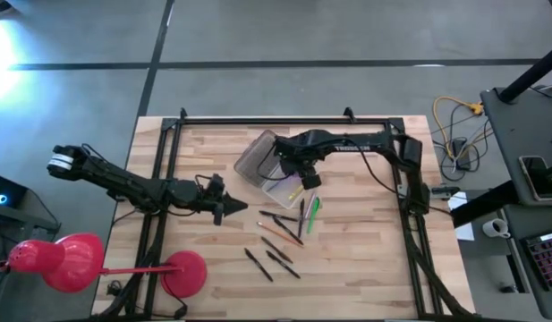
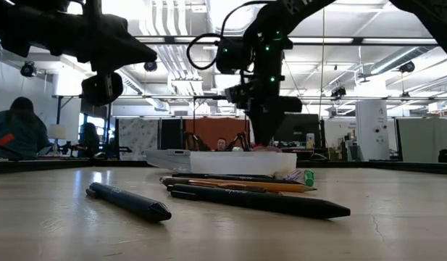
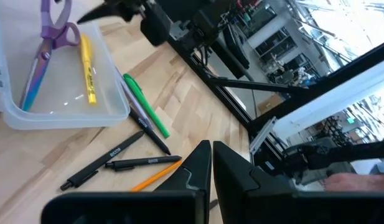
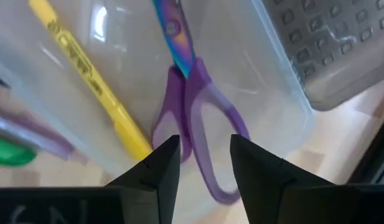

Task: Pick & place school supplies into a supply box
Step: Put the purple scissors into the supply box

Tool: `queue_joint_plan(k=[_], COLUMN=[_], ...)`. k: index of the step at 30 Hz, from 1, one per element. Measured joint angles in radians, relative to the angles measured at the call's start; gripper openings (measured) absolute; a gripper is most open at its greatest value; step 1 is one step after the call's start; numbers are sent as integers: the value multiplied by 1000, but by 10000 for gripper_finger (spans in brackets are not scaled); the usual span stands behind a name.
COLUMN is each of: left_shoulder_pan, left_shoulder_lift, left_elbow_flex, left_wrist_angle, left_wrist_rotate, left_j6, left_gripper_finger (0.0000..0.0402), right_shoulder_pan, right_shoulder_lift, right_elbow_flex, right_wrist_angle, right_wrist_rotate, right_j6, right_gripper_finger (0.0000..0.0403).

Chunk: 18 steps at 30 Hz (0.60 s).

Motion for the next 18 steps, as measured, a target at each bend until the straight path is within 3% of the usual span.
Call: queue_joint_plan(k=[14,18], left_shoulder_pan=[-1,0], left_shoulder_lift=[0,0], left_elbow_flex=[0,0], left_wrist_angle=[-4,-4], left_wrist_rotate=[-15,-19], left_j6=[-34,-34], left_gripper_finger=[1,1], right_shoulder_pan=[10,13], right_shoulder_lift=[100,77], right_elbow_flex=[2,10], right_wrist_angle=[27,4], right_wrist_rotate=[-22,-140], right_j6=[23,19], right_gripper_finger=[114,107])
